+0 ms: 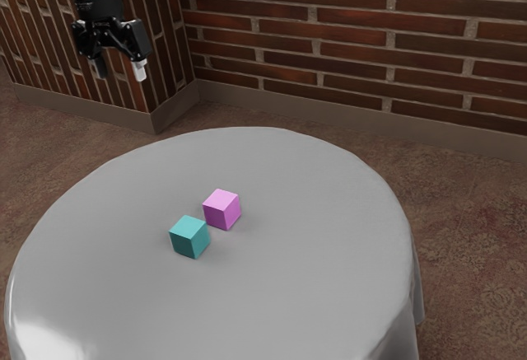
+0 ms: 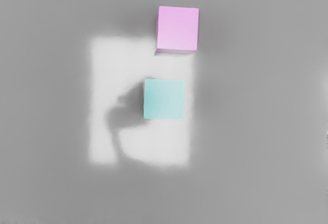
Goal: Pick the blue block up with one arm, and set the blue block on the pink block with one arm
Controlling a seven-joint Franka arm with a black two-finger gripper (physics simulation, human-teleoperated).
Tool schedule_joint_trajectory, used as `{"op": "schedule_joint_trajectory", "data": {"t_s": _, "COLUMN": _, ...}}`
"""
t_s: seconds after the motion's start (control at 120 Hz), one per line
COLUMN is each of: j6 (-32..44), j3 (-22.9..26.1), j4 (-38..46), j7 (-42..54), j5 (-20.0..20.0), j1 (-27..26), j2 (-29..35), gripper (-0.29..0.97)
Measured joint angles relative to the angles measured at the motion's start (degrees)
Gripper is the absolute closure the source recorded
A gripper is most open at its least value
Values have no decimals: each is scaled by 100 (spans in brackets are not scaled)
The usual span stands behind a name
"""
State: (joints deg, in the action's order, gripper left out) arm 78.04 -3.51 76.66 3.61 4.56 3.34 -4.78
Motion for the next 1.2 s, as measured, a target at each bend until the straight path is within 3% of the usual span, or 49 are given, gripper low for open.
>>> {"op": "schedule_joint_trajectory", "data": {"t_s": 0.217, "j6": -13, "j3": 6, "j4": -2, "j7": -66, "j5": -7, "j1": 14, "j2": 0, "gripper": 0}}
{"op": "schedule_joint_trajectory", "data": {"t_s": 0.275, "j6": -122, "j3": 75, "j4": -686, "j7": -70, "j5": -82, "j1": 34, "j2": 122, "gripper": 0}}
{"op": "schedule_joint_trajectory", "data": {"t_s": 0.408, "j6": -505, "j3": 899, "j4": -1301, "j7": 33, "j5": -565, "j1": 384, "j2": 429, "gripper": 0}}
{"op": "schedule_joint_trajectory", "data": {"t_s": 0.483, "j6": -663, "j3": 1691, "j4": -1330, "j7": 131, "j5": -1257, "j1": 773, "j2": 366, "gripper": 0}}
{"op": "schedule_joint_trajectory", "data": {"t_s": 0.6, "j6": -886, "j3": 1989, "j4": -1069, "j7": 329, "j5": -1513, "j1": 401, "j2": 188, "gripper": 0}}
{"op": "schedule_joint_trajectory", "data": {"t_s": 0.675, "j6": -703, "j3": 2032, "j4": -37, "j7": 393, "j5": -1392, "j1": 244, "j2": 595, "gripper": 0}}
{"op": "schedule_joint_trajectory", "data": {"t_s": 0.733, "j6": -132, "j3": 2049, "j4": 1988, "j7": 416, "j5": -1122, "j1": 607, "j2": 1717, "gripper": 0}}
{"op": "schedule_joint_trajectory", "data": {"t_s": 0.8, "j6": 601, "j3": 2127, "j4": 3575, "j7": 426, "j5": -881, "j1": 967, "j2": 2279, "gripper": 0}}
{"op": "schedule_joint_trajectory", "data": {"t_s": 0.867, "j6": 1402, "j3": 1534, "j4": 4685, "j7": 416, "j5": -738, "j1": 395, "j2": 2507, "gripper": 0}}
{"op": "schedule_joint_trajectory", "data": {"t_s": 1.0, "j6": 2466, "j3": 1226, "j4": 5212, "j7": 328, "j5": -639, "j1": 93, "j2": 2308, "gripper": 0}}
{"op": "schedule_joint_trajectory", "data": {"t_s": 1.2, "j6": 3433, "j3": 1172, "j4": 5222, "j7": 155, "j5": -714, "j1": 81, "j2": 1336, "gripper": 0}}
